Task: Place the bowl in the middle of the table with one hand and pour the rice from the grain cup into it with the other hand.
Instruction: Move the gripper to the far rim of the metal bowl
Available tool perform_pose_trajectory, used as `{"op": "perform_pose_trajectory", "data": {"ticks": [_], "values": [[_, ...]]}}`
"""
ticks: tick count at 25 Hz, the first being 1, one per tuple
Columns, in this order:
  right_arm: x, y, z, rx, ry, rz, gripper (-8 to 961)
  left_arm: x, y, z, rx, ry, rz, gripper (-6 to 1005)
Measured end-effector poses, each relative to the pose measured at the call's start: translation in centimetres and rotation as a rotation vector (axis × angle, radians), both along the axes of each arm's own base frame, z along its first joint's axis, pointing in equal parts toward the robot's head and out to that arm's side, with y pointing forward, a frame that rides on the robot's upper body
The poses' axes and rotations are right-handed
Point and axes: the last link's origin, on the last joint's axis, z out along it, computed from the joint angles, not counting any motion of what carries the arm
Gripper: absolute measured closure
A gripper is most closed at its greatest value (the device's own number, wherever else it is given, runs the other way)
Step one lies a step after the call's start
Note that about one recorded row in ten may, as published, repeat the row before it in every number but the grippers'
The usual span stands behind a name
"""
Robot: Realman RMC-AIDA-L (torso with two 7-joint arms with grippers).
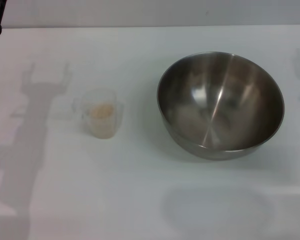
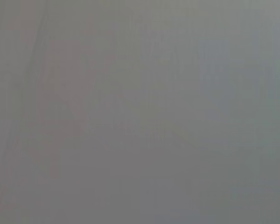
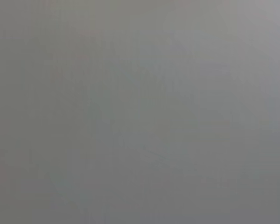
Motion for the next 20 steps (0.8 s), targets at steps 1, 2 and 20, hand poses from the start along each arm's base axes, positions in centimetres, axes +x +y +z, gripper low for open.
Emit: {"op": "perform_pose_trajectory", "data": {"ticks": [1,2,20], "values": [[-0.1,0.1,0.0,0.000,0.001,0.002,292,0.0,0.0,0.0,0.000,0.000,0.000,123],[-0.1,0.1,0.0,0.000,-0.001,0.004,292,0.1,0.0,0.0,0.000,-0.001,-0.002,123],[0.9,0.2,-0.3,-0.019,-0.056,-0.057,293,0.2,0.2,-0.1,-0.003,0.014,-0.003,127]]}}
